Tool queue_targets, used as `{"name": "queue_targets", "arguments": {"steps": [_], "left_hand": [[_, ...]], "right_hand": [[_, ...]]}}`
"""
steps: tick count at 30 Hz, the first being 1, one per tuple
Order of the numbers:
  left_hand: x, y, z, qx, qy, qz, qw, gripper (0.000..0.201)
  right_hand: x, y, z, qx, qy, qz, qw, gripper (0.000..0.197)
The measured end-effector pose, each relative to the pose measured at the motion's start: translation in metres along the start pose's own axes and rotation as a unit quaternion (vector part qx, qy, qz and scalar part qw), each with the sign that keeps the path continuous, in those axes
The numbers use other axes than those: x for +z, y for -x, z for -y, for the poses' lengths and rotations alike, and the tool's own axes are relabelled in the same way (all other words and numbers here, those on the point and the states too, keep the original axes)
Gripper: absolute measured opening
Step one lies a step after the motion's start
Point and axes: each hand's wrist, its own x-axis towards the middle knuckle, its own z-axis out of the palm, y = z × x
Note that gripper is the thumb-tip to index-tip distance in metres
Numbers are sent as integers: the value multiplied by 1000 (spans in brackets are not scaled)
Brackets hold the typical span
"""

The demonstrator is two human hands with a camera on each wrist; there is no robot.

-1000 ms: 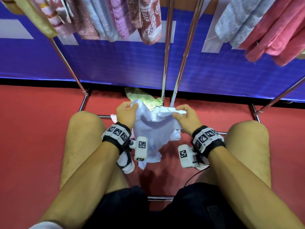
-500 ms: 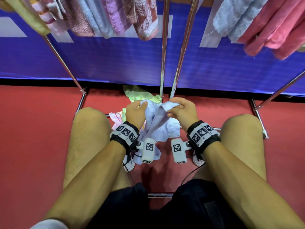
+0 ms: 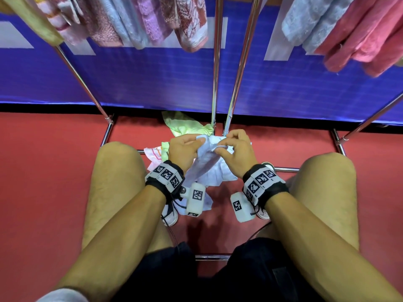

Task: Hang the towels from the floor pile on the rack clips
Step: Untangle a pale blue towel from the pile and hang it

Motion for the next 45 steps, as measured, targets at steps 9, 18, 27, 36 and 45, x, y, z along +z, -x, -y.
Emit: {"name": "queue_targets", "arguments": {"steps": [9,18,27,36,45], "left_hand": [[12,9,4,-6,9,113,994,16],[14,13,3,15,-15,144,989,29],[12,14,1,25,-31,162,986,17],[4,8,-10,23,-19,114,993,14],[-20,-5,-16,57,11,48,997,13]], "right_hand": [[-2,1,1,15,-11,27,999,27],[-4,-1,-3,33,5,47,998,43],[-4,-2,-7,40,-1,48,998,44],[-3,-2,-10,51,0,72,996,40],[-8,0,-25,46,246,152,956,51]]}}
